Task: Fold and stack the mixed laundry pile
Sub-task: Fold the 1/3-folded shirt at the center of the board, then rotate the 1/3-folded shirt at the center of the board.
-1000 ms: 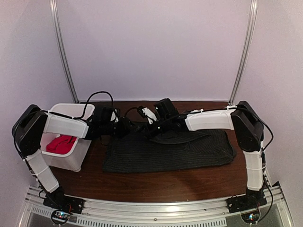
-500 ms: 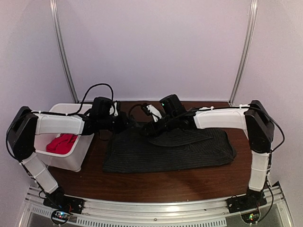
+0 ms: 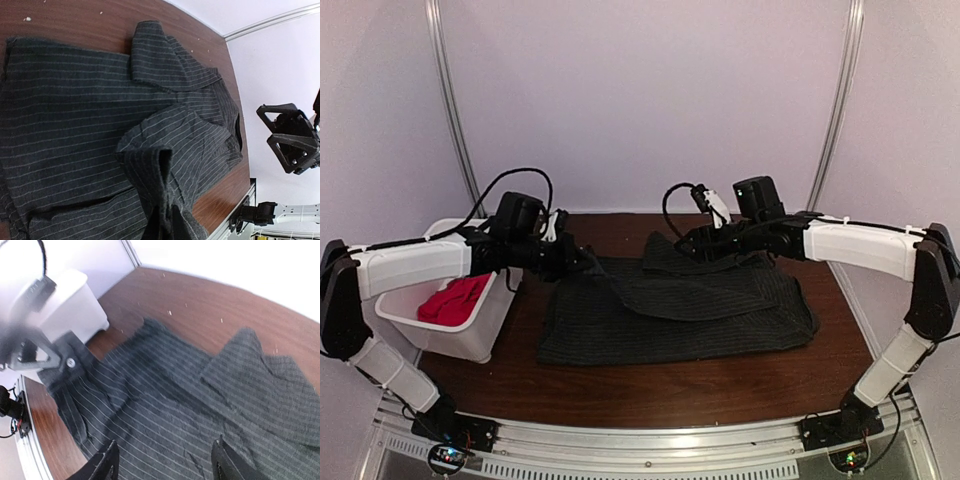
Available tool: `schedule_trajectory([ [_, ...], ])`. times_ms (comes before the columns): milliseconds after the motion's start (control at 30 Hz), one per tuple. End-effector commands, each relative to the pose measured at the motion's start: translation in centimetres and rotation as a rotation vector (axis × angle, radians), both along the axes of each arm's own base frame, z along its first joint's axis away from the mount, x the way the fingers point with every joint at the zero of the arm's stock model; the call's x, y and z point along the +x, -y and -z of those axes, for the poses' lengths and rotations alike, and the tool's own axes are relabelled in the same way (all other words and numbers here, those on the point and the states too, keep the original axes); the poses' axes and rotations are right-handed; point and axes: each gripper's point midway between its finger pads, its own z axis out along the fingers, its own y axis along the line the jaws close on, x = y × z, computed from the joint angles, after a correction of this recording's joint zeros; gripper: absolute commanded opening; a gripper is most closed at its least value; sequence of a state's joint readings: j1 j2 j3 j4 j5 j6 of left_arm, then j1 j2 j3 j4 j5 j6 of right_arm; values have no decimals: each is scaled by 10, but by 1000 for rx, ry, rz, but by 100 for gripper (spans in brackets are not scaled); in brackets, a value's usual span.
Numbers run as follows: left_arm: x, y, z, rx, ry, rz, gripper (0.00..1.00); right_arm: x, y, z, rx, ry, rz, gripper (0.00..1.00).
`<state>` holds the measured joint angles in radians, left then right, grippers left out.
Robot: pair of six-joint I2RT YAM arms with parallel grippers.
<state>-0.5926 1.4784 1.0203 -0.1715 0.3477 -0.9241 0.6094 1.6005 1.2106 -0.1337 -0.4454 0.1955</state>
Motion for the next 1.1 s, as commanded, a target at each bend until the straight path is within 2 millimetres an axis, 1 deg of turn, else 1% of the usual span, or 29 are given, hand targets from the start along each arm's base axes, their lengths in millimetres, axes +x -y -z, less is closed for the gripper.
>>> schedule_trajectory([
  [0, -19, -23, 28, 70, -69, 6, 0, -14, 13, 40, -75, -102, 27, 63],
  [100, -24, -32, 44, 108, -96, -1, 0, -21, 18, 61, -102, -147, 32, 61],
  [233, -25, -43, 55, 176, -90, -10, 0, -28, 28, 79, -137, -179, 53, 60],
  [367, -28, -49, 79, 252, -127, 12, 0, -35, 34, 100, -163, -231, 71, 58],
  [433, -31, -50, 92, 281, -150, 27, 5, -38, 37, 110, -174, -258, 84, 57],
  [500, -32, -54, 104, 317, -163, 33, 15, -41, 42, 121, -190, -282, 99, 55],
  [600, -34, -69, 114, 397, -164, 12, 24, -46, 54, 138, -242, -306, 134, 53],
  [700, -30, -84, 106, 478, -116, -18, 37, -49, 69, 157, -299, -340, 173, 51],
  [800, -25, -93, 88, 536, -39, -30, 47, -53, 84, 176, -334, -394, 213, 49],
  [833, -22, -97, 82, 571, -10, -40, 50, -53, 89, 180, -340, -405, 229, 48],
  [900, -18, -98, 70, 620, 43, -32, 59, -56, 100, 186, -354, -423, 258, 48],
  [933, -18, -96, 66, 626, 62, -17, 62, -57, 106, 188, -362, -427, 276, 47],
  [967, -17, -89, 63, 616, 88, 17, 64, -57, 111, 189, -365, -431, 294, 47],
  [1067, -15, -71, 59, 605, 147, 93, 66, -57, 128, 192, -366, -443, 345, 47],
])
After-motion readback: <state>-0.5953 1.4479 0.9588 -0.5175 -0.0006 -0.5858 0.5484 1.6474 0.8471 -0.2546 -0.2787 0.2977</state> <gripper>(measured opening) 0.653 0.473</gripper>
